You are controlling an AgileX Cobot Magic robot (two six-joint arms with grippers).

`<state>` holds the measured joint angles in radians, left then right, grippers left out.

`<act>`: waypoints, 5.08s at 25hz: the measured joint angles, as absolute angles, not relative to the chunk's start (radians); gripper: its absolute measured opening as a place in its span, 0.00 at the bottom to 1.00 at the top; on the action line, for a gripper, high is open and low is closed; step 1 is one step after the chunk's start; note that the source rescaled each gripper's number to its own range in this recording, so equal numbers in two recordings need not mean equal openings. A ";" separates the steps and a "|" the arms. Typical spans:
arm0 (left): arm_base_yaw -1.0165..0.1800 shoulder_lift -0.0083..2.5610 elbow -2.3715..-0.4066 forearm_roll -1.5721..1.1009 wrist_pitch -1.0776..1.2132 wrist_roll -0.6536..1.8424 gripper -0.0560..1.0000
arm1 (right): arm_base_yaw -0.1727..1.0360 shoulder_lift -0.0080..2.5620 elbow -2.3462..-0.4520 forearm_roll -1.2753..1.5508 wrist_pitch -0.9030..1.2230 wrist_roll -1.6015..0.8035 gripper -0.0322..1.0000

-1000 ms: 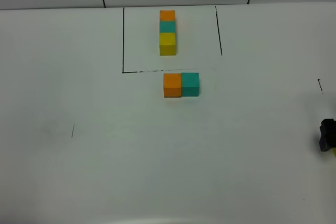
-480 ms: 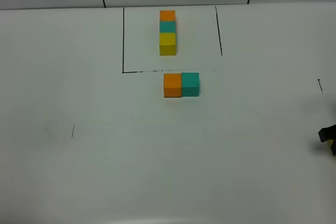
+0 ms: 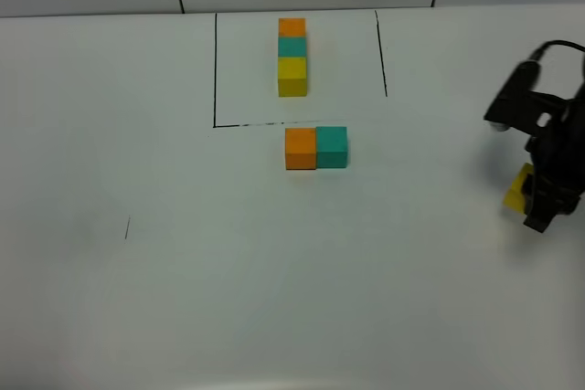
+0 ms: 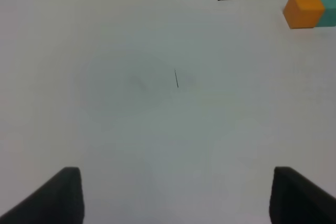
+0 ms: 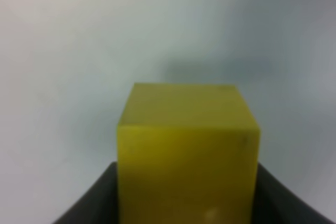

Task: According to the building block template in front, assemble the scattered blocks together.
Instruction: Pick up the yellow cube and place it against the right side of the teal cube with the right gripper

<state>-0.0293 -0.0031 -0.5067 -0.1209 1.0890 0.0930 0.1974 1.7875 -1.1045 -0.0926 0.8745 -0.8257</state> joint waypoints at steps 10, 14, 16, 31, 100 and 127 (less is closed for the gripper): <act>-0.029 -0.003 -0.507 -0.121 1.089 0.093 0.63 | 0.358 2.031 -1.462 -0.095 1.040 -1.046 0.05; -0.029 -0.003 -0.507 -0.121 1.089 0.093 0.63 | 0.394 2.076 -1.551 -0.095 1.043 -1.099 0.05; -0.029 -0.003 -0.507 -0.121 1.089 0.093 0.63 | 0.406 2.098 -1.584 -0.094 1.045 -1.120 0.05; -0.029 -0.003 -0.507 -0.121 1.089 0.093 0.63 | 0.433 2.156 -1.646 -0.078 1.002 -1.186 0.05; -0.029 -0.003 -0.507 -0.121 1.089 0.093 0.63 | 0.433 2.334 -1.835 0.036 1.038 -1.177 0.05; -0.029 -0.003 -0.507 -0.121 1.089 0.093 0.63 | 0.431 2.343 -1.840 0.081 1.033 -1.194 0.05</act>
<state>-0.0293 -0.0031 -0.5067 -0.1209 1.0890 0.0930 0.4313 2.3434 -1.8396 0.0806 1.0331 -1.1942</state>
